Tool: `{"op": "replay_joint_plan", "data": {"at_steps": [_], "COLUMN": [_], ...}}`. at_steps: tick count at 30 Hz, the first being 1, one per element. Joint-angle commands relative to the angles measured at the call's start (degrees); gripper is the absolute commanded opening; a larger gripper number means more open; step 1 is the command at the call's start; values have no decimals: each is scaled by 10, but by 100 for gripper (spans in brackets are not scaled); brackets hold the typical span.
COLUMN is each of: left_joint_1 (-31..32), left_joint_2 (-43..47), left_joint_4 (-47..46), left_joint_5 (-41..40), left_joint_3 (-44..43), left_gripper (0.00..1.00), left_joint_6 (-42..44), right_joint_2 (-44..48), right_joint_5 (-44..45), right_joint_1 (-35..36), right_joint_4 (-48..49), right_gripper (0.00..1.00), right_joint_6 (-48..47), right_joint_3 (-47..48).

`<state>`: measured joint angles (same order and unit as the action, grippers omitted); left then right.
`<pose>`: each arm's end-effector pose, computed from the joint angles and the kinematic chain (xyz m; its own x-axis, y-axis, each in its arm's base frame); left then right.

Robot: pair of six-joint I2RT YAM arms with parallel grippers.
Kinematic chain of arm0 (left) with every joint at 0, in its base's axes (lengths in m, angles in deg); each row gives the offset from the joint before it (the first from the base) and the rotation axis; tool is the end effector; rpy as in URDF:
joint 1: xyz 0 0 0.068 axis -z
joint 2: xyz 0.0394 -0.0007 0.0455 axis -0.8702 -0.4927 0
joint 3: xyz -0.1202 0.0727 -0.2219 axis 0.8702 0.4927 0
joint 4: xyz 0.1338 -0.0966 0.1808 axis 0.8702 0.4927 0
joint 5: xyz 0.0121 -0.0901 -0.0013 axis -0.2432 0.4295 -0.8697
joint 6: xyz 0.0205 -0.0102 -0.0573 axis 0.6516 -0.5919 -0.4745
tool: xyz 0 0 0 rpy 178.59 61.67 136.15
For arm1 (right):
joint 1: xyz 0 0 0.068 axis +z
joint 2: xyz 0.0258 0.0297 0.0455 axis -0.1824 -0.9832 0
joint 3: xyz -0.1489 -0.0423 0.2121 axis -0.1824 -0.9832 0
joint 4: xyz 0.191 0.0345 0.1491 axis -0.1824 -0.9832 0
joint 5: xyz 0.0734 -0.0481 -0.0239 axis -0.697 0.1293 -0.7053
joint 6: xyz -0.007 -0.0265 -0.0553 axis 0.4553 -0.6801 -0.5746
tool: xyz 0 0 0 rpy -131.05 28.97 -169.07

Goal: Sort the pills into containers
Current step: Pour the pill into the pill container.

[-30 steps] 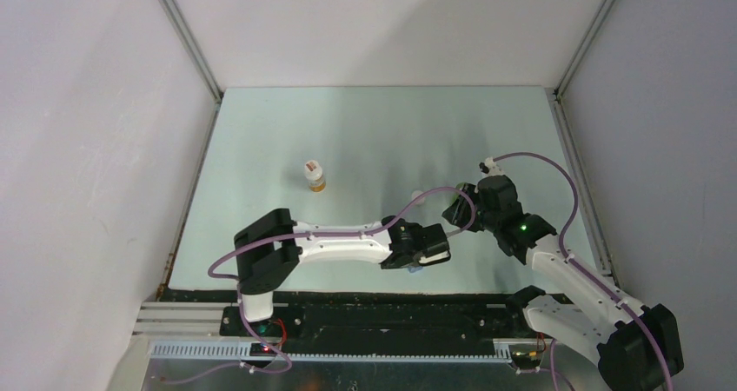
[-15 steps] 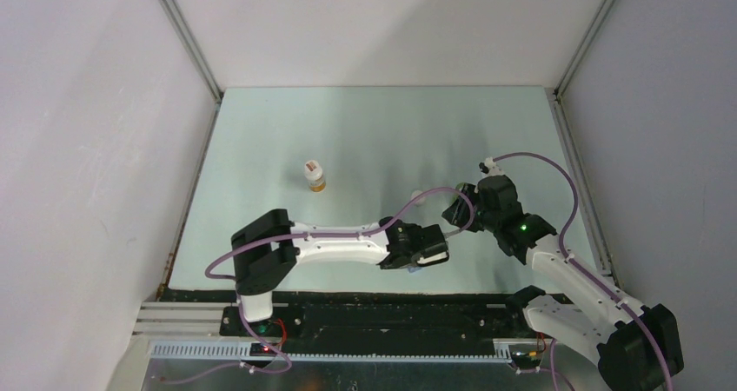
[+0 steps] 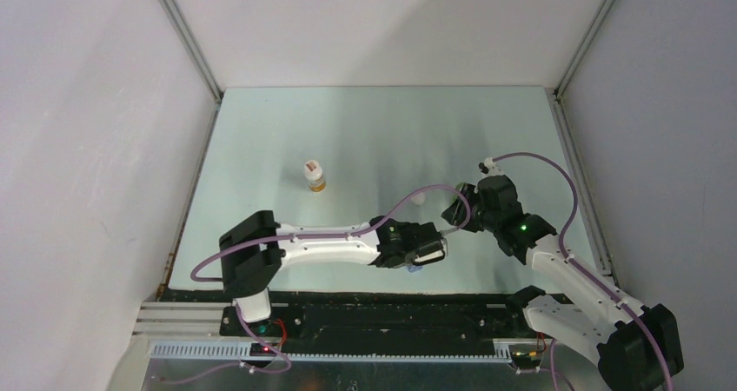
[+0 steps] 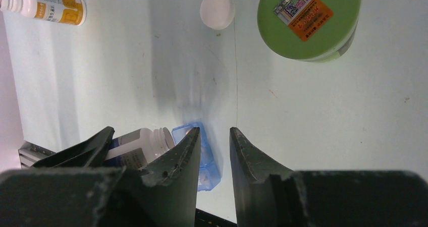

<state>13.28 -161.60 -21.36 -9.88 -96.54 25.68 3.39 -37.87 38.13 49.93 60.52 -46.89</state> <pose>0.1110 -0.3080 0.1919 -0.0053 0.9889 -0.1484 0.8710 0.0775 0.4852 0.1742 0.0930 0.2249 -0.7363 0.2980 -0.6075 -0.0523 0.8700 0.4902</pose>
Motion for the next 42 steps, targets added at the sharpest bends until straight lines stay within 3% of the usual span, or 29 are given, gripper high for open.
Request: {"op": "replay_joint_plan", "data": {"at_steps": [1, 42], "left_joint_1": [3, 10], "left_joint_2": [2, -98], "left_joint_4": [4, 106], "left_joint_5": [-17, -18], "left_joint_3": [-15, -118], "left_gripper": [0, 0], "left_joint_6": [17, 22], "right_joint_2": [7, -1], "right_joint_5": [1, 18], "right_joint_1": [-2, -34], "right_joint_4": [8, -1], "right_gripper": [33, 30], "right_joint_6": [-9, -18], "right_joint_3": [1, -14]}}
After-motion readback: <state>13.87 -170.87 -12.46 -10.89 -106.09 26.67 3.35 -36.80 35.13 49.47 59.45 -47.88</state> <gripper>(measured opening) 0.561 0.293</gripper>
